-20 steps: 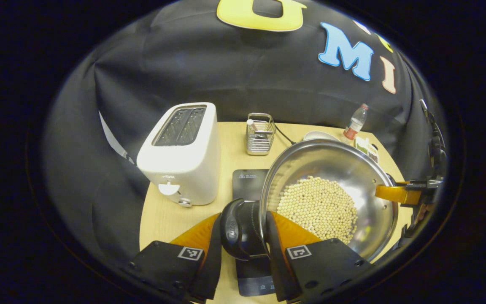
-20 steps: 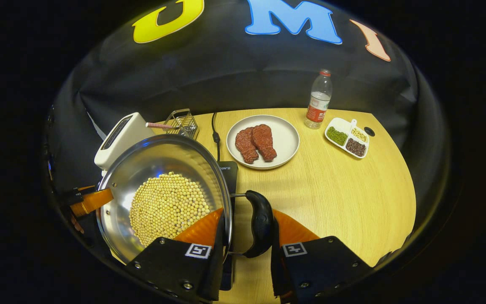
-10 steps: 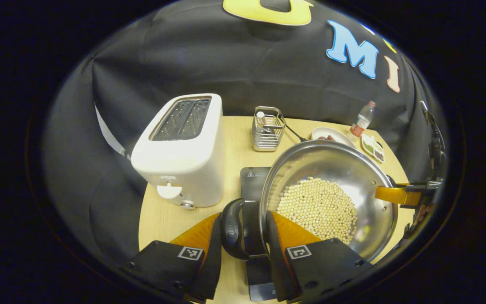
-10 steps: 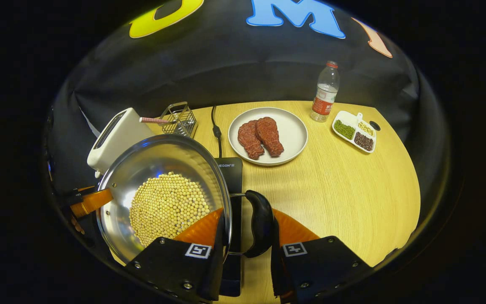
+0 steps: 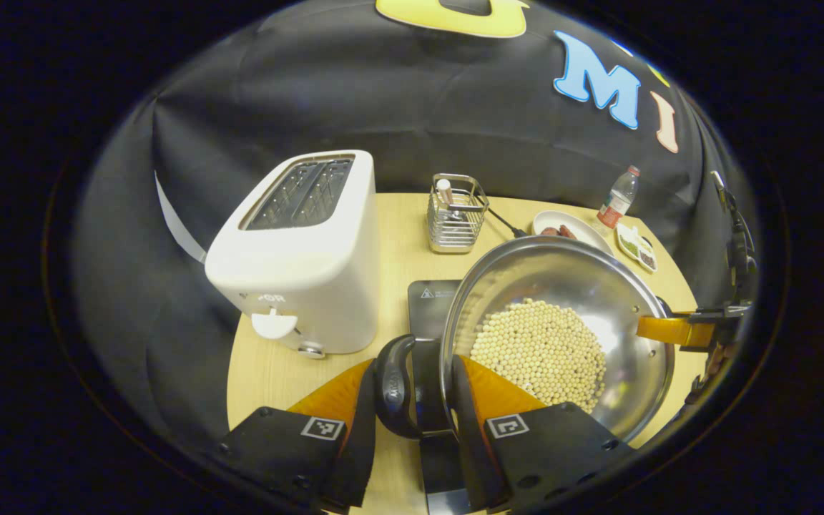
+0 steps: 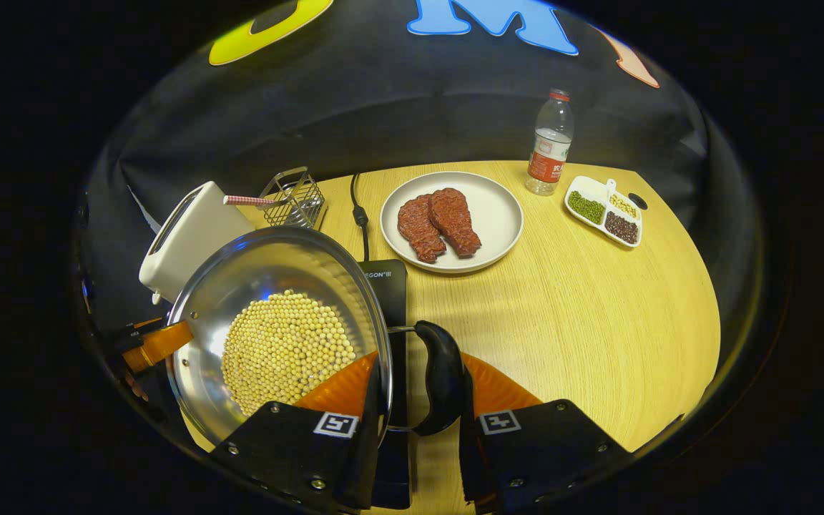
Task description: First push the handle of the pot to place it horizontally, then grasp the pot with both hands and set it on the induction cooktop.
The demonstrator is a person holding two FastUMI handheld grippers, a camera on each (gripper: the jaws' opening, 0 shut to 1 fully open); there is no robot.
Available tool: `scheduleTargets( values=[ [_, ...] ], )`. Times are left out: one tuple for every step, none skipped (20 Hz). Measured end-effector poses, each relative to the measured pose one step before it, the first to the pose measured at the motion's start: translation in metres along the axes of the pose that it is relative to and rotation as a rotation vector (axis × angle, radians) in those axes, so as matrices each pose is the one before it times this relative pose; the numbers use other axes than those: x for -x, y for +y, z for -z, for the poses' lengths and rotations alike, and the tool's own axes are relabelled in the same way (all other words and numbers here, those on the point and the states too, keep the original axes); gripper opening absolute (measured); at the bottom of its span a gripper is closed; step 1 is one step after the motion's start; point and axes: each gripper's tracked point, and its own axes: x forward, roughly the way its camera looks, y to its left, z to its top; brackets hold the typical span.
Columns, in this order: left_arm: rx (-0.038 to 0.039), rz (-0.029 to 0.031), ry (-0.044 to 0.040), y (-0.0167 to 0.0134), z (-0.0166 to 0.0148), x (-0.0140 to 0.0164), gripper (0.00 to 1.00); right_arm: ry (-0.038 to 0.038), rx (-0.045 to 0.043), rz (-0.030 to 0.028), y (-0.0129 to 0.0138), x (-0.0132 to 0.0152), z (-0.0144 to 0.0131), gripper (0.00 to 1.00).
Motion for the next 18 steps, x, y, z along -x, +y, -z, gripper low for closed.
scheduleTargets(
  values=[
    [0.00282,0.00292,0.00676,0.00052,0.00260,0.00056,0.57,0.00053,0.00362,-0.00819,-0.00064,0.00016,-0.00014,0.47],
    [-0.00195,-0.00153,-0.00453,0.00092,-0.00044,-0.00055,0.57,-0.00448,0.00022,0.00009,-0.00020,0.00014,-0.00245,0.48],
    [-0.00502,-0.00349,-0.00277,0.00022,-0.00166,0.00072,0.58,-0.00356,0.00348,0.00174,-0.00085,-0.00127,-0.00005,0.51],
    [-0.00262,-0.00452,-0.00259,0.00012,-0.00123,-0.00167,0.61,0.00005,0.00169,0.00383,0.00028,-0.00051,-0.00015,0.51],
    [0.00139,-0.00293,-0.00496,-0.00004,-0.00019,0.00099,0.60,-0.00608,-0.00026,0.00028,-0.00024,-0.00054,-0.00034,0.53],
    [0.00783,0.00086,-0.00071,0.00018,-0.00067,-0.00011,0.64,-0.00034,-0.00020,-0.00191,0.00063,0.00000,0.00000,0.53],
    [0.00953,-0.00414,-0.00222,0.00082,-0.00070,0.00176,0.65,-0.00237,0.00009,-0.00371,0.00066,-0.00056,0.00014,0.53],
    [0.00972,-0.00502,-0.01040,0.00147,-0.00262,0.00239,0.66,-0.00429,0.00361,-0.00478,0.00026,0.00000,-0.00103,0.53],
    [0.00751,-0.00881,-0.01619,0.00318,-0.00400,0.00195,0.66,0.00250,0.00284,-0.01798,0.00253,-0.00091,0.00109,0.55],
    [0.01202,-0.00830,-0.02514,0.00275,-0.00760,0.00357,0.66,0.00243,-0.00400,-0.01401,0.00001,0.00140,0.00254,0.58],
    [0.01453,-0.01345,-0.03001,0.00218,-0.00870,0.00761,0.72,-0.01102,-0.01242,-0.01136,-0.00188,0.00184,-0.00029,0.56],
    [0.01488,-0.01142,-0.03236,0.00284,-0.00859,0.00728,0.67,-0.02433,-0.01051,-0.00812,-0.00266,0.00458,-0.00384,0.61],
    [0.01462,-0.00846,-0.03050,0.00015,-0.00727,0.00975,0.74,-0.02675,-0.00438,-0.01109,-0.00279,0.00648,-0.00431,0.75],
    [0.01093,-0.01440,-0.03070,0.00055,-0.00657,0.00899,0.75,-0.02518,-0.00462,-0.01768,-0.00160,0.00788,-0.00502,0.75],
    [0.01287,-0.00744,-0.03189,-0.00225,-0.00634,0.01074,0.77,-0.02994,-0.00159,-0.01193,-0.00264,0.01086,-0.00475,0.78],
    [0.01157,-0.00705,-0.02838,-0.00481,-0.00736,0.01293,0.77,-0.04052,0.00845,0.00202,-0.00761,0.01354,-0.00939,0.78],
    [0.00846,-0.00839,-0.02631,-0.00635,-0.00613,0.01141,0.79,-0.04457,0.01377,0.00669,-0.00765,0.01104,-0.00983,0.77],
    [0.00566,-0.00850,-0.02706,-0.00627,-0.00620,0.01291,0.77,-0.04413,0.01320,0.00188,-0.00771,0.01217,-0.01225,0.77]
  ],
)
